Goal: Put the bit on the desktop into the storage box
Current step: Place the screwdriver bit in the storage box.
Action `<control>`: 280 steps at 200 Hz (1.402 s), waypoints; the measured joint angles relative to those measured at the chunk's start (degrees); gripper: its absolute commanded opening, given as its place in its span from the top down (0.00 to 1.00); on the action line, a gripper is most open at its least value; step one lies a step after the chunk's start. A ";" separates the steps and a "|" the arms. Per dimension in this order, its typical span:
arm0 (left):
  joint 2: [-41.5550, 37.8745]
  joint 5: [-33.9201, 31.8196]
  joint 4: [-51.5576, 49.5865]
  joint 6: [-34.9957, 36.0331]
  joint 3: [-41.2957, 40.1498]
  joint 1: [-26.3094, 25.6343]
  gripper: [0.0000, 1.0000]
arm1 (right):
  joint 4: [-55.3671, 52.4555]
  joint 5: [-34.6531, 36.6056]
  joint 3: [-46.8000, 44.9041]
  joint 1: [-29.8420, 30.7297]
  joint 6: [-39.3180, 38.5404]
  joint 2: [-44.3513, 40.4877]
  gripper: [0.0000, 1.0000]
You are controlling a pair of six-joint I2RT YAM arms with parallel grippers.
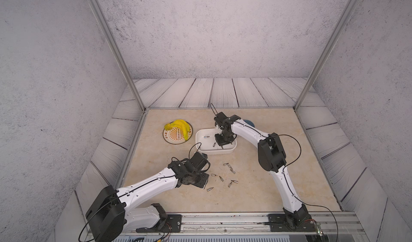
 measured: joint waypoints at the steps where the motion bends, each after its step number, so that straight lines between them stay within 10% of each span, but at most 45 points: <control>1: 0.13 0.02 0.09 0.02 0.00 -0.11 0.40 | 0.00 -0.02 0.00 0.00 0.00 0.07 0.99; 71: 7.82 0.13 1.77 2.86 0.28 -5.18 0.41 | -0.31 -0.48 1.07 -0.02 -0.35 1.88 0.97; 138: 13.11 -0.20 1.68 4.17 2.34 -6.91 0.43 | -0.39 -0.42 1.42 -0.02 -0.70 1.88 0.69; 280: 20.28 -2.40 -0.22 5.14 5.46 -8.76 0.61 | -3.52 2.60 3.26 -0.42 -1.16 -9.05 0.65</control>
